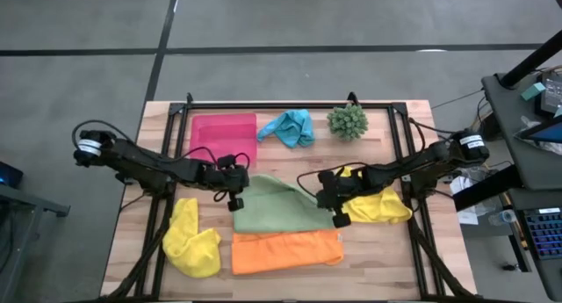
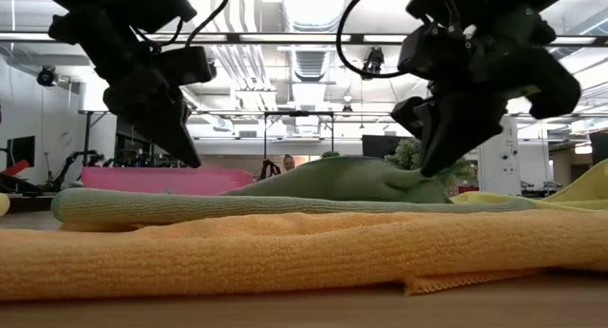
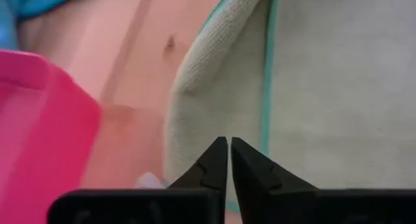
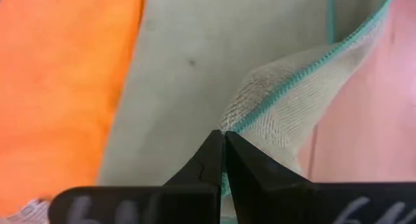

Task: Fold microfiber towels
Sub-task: Fold the green towel

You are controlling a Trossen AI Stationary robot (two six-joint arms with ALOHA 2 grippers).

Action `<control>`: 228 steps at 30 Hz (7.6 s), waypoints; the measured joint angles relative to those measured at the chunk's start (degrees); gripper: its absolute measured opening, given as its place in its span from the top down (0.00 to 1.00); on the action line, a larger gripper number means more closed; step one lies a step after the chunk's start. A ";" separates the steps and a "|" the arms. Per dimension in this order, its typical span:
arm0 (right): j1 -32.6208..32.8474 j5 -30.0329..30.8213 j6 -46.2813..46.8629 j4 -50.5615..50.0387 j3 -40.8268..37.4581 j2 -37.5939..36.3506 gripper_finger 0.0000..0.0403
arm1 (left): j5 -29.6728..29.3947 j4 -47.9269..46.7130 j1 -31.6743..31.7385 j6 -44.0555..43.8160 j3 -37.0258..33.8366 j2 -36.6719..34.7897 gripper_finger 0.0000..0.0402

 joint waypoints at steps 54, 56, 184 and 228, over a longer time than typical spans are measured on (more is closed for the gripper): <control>1.36 -5.61 8.29 0.50 -2.29 5.68 0.98 | 6.95 -1.95 -9.40 10.12 1.95 11.32 0.71; 1.36 -5.59 8.28 0.50 -2.29 5.68 0.98 | 6.95 -1.95 -9.40 10.06 1.95 10.81 0.78; -5.51 19.24 13.95 2.04 -0.23 -3.13 0.84 | 10.60 -10.84 -7.76 -13.68 8.17 2.42 0.54; -5.90 20.00 14.25 17.15 -8.36 5.28 0.63 | 0.73 -6.99 -10.78 -12.53 -5.14 2.46 0.54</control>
